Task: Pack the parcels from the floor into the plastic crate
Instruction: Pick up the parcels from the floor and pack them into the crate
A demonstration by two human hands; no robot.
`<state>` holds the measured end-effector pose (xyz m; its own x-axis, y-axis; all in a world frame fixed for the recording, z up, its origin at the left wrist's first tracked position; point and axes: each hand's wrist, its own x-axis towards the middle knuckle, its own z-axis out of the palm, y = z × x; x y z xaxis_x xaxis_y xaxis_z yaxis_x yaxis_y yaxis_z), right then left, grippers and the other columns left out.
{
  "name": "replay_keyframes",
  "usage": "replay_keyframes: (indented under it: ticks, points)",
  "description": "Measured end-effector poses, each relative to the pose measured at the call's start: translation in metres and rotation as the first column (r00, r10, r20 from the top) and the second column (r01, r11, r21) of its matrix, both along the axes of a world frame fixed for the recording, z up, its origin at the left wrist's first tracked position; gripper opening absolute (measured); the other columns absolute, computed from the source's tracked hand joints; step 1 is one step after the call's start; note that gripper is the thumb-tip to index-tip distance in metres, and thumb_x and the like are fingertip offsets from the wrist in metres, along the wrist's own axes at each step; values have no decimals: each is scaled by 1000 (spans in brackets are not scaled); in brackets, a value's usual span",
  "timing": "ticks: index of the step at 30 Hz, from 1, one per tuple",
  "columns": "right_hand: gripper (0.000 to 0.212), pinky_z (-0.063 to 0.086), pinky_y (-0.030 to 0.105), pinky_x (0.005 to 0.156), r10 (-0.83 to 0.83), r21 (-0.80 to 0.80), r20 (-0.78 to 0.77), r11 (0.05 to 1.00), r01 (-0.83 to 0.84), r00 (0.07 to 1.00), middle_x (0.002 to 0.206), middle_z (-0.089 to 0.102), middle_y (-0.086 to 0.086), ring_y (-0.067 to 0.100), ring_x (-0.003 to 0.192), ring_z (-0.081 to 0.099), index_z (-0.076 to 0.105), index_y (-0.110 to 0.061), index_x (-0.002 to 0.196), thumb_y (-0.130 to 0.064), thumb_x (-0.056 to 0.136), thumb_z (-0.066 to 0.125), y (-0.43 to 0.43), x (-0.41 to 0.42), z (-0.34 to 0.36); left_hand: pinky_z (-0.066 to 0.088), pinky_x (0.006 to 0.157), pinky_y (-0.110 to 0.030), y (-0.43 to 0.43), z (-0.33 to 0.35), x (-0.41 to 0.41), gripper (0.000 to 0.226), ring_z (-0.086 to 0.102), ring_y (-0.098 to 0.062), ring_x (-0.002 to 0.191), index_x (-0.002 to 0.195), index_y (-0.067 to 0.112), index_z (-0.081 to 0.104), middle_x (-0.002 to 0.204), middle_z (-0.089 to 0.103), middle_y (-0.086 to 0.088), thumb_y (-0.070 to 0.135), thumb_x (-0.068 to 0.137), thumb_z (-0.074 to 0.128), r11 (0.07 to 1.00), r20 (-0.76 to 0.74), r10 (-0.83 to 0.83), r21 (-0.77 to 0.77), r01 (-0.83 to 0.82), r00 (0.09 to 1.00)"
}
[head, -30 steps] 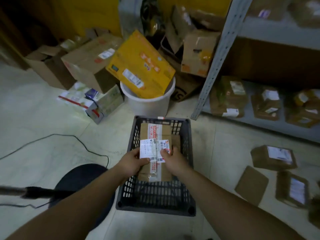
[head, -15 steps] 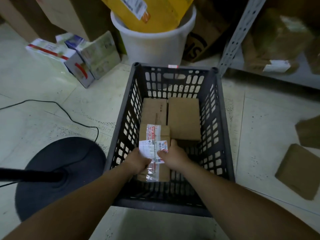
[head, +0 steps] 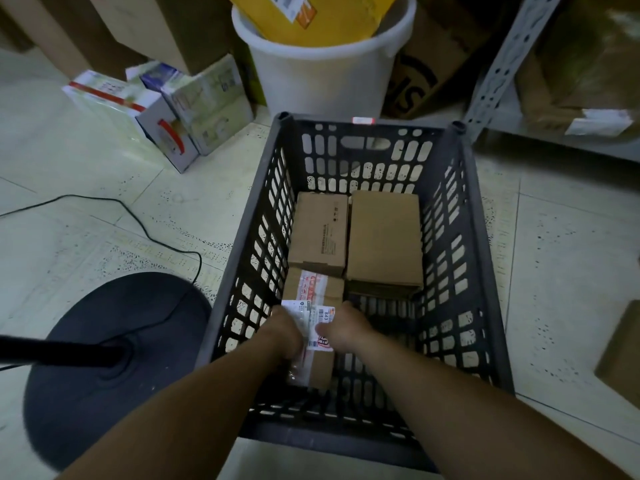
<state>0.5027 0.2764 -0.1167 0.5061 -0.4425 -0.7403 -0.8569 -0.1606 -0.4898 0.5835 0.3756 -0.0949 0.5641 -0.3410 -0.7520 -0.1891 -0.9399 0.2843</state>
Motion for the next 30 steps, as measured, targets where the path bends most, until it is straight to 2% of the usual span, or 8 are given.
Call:
replay_keyframes:
  ticks: [3,6,10,14,18,23,26,30]
  points:
    - [43,56,31,79,10,-2,-1,1000,-10,1000,112,69,6,22,93,67,59,-7,119,-25,81,69,2,1,-10,49,82,-30,0,-10,1,67,58,-27,107,141,7,18,126,52,-16,11,88,59,1000,54,-2,10,2,999]
    - [45,48,26,76,-18,13,-11,1000,18,1000,120,64,9,27,103,64,50,-7,124,-27,87,66,2,4,-7,44,71,-20,-2,-18,6,51,58,-19,94,131,6,24,121,54,-14,10,91,54,1000,13,-11,4,11,1000]
    - [47,41,28,76,9,-12,-41,1000,-10,999,128,57,14,31,113,58,42,-5,129,-31,94,59,-1,5,-6,43,94,-34,-3,-21,8,76,52,-31,118,147,7,8,136,45,-19,7,89,57,999,28,-3,32,2,1000]
    - [46,44,31,77,40,-27,-43,999,-41,998,128,58,13,30,111,59,38,-7,130,-32,96,55,1,3,-9,48,94,-31,0,-30,16,38,58,-19,97,123,2,41,112,55,-10,9,89,55,1000,-98,-29,-4,29,995]
    - [42,44,30,74,15,-11,-42,1000,-16,999,125,60,9,26,106,61,41,-12,128,-33,95,56,4,2,-7,48,94,-33,2,-26,16,71,54,-22,108,138,3,22,119,50,-8,10,82,65,991,-95,20,-128,-33,995]
    - [34,38,23,64,3,5,35,1000,-3,999,122,61,4,13,82,53,48,-17,127,-29,96,55,-1,-8,37,52,92,-41,1,28,13,61,57,-26,110,134,15,32,125,52,-12,5,83,64,970,-154,92,-210,-123,984]
    - [40,42,25,70,39,-45,45,998,-37,998,124,57,4,16,93,57,46,-20,130,-35,94,57,0,-24,95,52,90,-38,3,96,3,49,59,-22,104,130,14,40,121,57,-9,9,87,62,973,-179,81,-201,-117,980]
    - [43,44,28,75,43,-49,46,998,-41,998,123,55,1,18,102,56,44,-20,131,-40,95,55,-6,-42,187,46,67,-15,1,203,-10,57,59,-23,106,142,11,28,132,53,-12,9,92,55,980,-167,29,-191,-61,986]
